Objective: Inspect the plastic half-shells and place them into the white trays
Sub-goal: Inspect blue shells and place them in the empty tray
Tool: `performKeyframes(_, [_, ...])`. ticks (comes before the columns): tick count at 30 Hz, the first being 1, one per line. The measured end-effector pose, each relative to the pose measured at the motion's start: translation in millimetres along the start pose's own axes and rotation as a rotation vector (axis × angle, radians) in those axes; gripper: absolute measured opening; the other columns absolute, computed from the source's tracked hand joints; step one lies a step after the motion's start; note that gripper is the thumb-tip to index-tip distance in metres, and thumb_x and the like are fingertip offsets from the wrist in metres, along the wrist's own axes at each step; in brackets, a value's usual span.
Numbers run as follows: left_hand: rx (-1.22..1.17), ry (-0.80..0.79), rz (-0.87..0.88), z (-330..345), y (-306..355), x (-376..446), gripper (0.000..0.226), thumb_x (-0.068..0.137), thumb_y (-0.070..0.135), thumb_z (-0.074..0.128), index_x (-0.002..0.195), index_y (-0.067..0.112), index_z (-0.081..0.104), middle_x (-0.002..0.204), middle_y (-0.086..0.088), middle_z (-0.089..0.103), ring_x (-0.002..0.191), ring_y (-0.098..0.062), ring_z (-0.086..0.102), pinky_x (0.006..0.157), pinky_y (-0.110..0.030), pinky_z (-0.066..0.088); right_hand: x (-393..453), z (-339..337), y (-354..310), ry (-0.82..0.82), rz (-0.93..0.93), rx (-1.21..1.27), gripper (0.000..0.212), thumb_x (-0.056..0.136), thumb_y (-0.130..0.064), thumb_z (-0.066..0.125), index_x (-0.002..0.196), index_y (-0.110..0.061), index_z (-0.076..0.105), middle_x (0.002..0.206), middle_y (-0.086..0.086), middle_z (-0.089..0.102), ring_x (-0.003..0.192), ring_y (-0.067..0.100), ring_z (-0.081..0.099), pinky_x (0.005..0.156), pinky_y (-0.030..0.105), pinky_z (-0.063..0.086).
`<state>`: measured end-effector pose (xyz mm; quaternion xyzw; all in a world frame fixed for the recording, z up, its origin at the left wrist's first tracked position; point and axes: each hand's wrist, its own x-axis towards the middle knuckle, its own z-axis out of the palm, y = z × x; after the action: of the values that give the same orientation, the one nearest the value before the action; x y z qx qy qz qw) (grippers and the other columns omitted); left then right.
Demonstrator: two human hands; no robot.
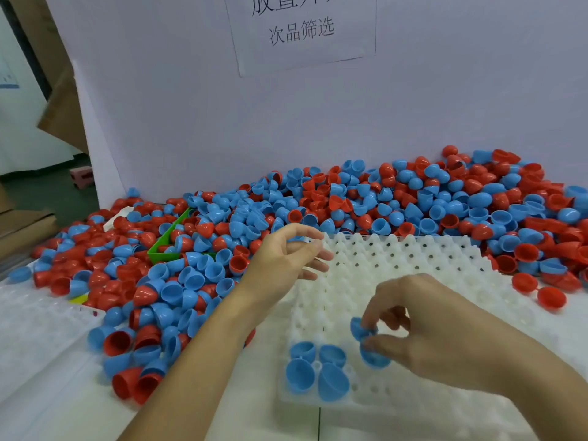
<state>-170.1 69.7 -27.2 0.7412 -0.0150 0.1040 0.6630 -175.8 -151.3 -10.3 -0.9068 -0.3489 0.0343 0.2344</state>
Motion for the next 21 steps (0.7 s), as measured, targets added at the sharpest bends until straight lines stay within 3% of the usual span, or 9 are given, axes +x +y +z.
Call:
performKeyframes(4, [0.042,0.053,0.001,-3,-2,2,0.009,0.100,0.018,0.058,0.103,0.017,0.066,0.087,-0.001,0.077,0.077,-0.013,0.072,0.065,-0.022,0.053,-2,5,-17,-0.193,0.050,-0.065,0.015,0.078,-0.051,0.073,0.087,-0.040,0.069,0.084,-0.010,0.059,0.078,0.013,0.059,0.069,0.035,0.055])
performKeyframes(8, [0.099,0.051,0.006,-3,-4,3,0.010,0.101,0.017,0.056,0.103,0.020,0.066,0.087,0.002,0.077,0.079,-0.012,0.072,0.066,-0.022,0.053,-3,10,-24,-0.238,0.091,-0.179,0.018,0.080,-0.049,0.069,0.096,-0.041,0.068,0.088,-0.020,0.055,0.078,0.011,0.060,0.071,0.027,0.056])
performKeyframes(13, [0.170,0.098,-0.003,-6,-6,4,0.013,0.101,0.014,0.054,0.104,0.021,0.065,0.087,0.004,0.077,0.078,-0.011,0.072,0.067,-0.023,0.057,-3,14,-27,-0.233,0.137,-0.223,0.021,0.080,-0.050,0.069,0.098,-0.040,0.068,0.087,-0.018,0.055,0.075,0.010,0.060,0.068,0.021,0.054])
performKeyframes(17, [0.051,0.158,-0.032,-21,-2,5,0.013,0.100,0.010,0.055,0.105,0.016,0.066,0.088,-0.004,0.077,0.074,-0.015,0.070,0.064,-0.023,0.056,-3,18,-22,-0.229,0.180,-0.167,0.020,0.078,-0.051,0.070,0.093,-0.037,0.069,0.085,-0.019,0.054,0.073,0.009,0.060,0.060,0.019,0.051])
performKeyframes(21, [-0.061,0.279,-0.036,-44,-1,7,0.017,0.100,0.004,0.053,0.104,0.010,0.068,0.084,-0.008,0.076,0.068,-0.015,0.066,0.058,-0.021,0.052,-3,16,-15,-0.225,0.186,-0.114,0.025,0.072,-0.060,0.070,0.088,-0.041,0.068,0.085,-0.018,0.057,0.076,0.008,0.061,0.061,0.022,0.052])
